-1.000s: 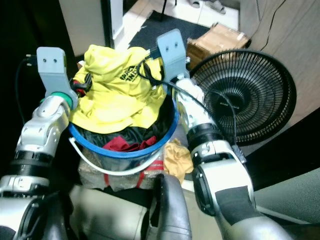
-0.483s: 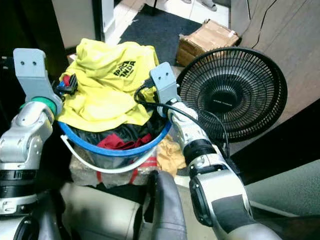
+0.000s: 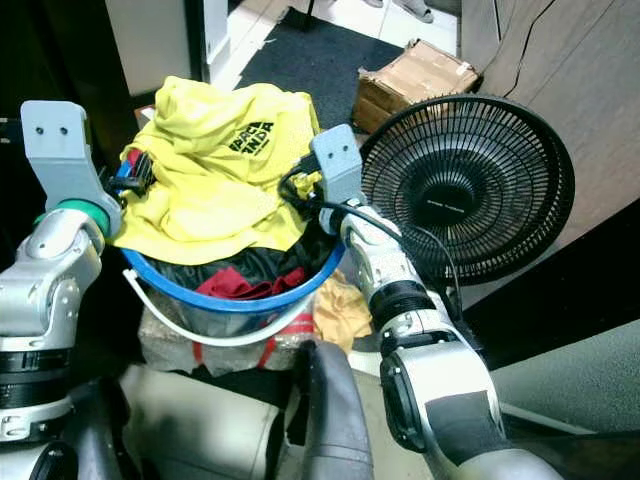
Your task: Clothes washing
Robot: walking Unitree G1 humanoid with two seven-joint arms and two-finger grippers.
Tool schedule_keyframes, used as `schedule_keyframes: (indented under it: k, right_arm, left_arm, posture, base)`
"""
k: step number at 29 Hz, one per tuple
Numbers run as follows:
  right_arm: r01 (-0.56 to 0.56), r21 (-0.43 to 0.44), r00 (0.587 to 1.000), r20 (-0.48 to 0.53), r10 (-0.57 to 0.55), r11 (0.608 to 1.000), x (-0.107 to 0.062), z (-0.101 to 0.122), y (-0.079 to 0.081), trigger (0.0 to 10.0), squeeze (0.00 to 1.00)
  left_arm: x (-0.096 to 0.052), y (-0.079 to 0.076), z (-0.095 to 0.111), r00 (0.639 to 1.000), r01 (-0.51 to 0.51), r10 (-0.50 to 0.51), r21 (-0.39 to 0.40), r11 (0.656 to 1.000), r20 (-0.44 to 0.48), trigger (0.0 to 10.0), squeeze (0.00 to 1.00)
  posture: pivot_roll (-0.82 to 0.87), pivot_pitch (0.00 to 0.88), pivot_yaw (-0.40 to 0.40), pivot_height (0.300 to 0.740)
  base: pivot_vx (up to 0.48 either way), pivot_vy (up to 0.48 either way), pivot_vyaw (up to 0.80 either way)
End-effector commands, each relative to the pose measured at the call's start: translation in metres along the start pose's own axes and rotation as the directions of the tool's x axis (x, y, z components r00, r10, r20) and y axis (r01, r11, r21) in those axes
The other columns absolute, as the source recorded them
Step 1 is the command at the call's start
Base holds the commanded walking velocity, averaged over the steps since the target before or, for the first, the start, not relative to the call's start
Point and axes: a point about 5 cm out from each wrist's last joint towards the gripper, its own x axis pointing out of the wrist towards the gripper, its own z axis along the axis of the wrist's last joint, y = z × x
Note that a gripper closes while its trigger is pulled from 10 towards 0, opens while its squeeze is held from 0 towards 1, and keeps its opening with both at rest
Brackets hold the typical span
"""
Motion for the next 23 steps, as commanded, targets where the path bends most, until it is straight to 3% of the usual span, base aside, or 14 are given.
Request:
schedule_keyframes:
  k: [1, 5, 7, 8, 10, 11, 23]
  right_arm:
    - [0.012, 0.066, 0.992, -0.126, -0.004, 0.998, -0.009, -0.031, 0.001, 0.0, 0.0]
    - [0.123, 0.23, 0.985, -0.147, -0.09, 0.965, -0.013, -0.036, -0.009, 0.0, 0.0]
    - [0.139, 0.241, 0.984, -0.147, -0.106, 0.961, -0.013, -0.036, -0.011, 0.0, 0.0]
    - [0.142, 0.243, 0.983, -0.144, -0.109, 0.96, -0.013, -0.035, -0.012, 3.3, 0.0]
    - [0.143, 0.243, 0.984, -0.143, -0.111, 0.959, -0.013, -0.034, -0.013, 3.3, 0.0]
    - [0.121, 0.24, 0.987, -0.129, -0.092, 0.963, -0.011, -0.031, -0.012, 0.0, 0.0]
    - [0.107, 0.321, 0.992, -0.1, -0.078, 0.941, -0.002, -0.018, -0.006, 0.0, 0.0]
  left_arm:
    - [-0.002, 0.016, -0.012, 0.996, -0.074, 0.073, -0.015, 0.997, -0.056, 10.0, 0.0]
    - [-0.004, 0.018, -0.012, 0.995, -0.082, 0.081, -0.012, 0.997, -0.064, 10.0, 0.0]
    - [-0.004, 0.019, -0.012, 0.994, -0.084, 0.083, -0.011, 0.996, -0.067, 10.0, 0.0]
    - [-0.004, 0.018, -0.011, 0.994, -0.084, 0.083, -0.011, 0.996, -0.068, 10.0, 0.0]
    - [-0.004, 0.018, -0.011, 0.994, -0.083, 0.082, -0.011, 0.996, -0.068, 10.0, 0.0]
    - [-0.004, 0.016, -0.011, 0.994, -0.08, 0.079, -0.012, 0.997, -0.069, 10.0, 0.0]
    - [-0.005, 0.015, -0.01, 0.994, -0.077, 0.076, -0.01, 0.997, -0.073, 10.0, 0.0]
  posture:
    - [0.09, 0.269, -0.144, 0.385]
    - [0.09, 0.269, -0.14, 0.385]
    - [0.09, 0.268, -0.138, 0.385]
    - [0.09, 0.267, -0.137, 0.385]
    - [0.09, 0.266, -0.137, 0.385]
    - [0.09, 0.265, -0.137, 0.385]
    - [0.11, 0.251, -0.135, 0.385]
  base:
    - [0.0, 0.0, 0.0]
    - [0.0, 0.0, 0.0]
    - [0.0, 0.0, 0.0]
    - [0.0, 0.0, 0.0]
    - [0.0, 0.0, 0.0]
    - [0.0, 0.0, 0.0]
    - [0.0, 0.0, 0.0]
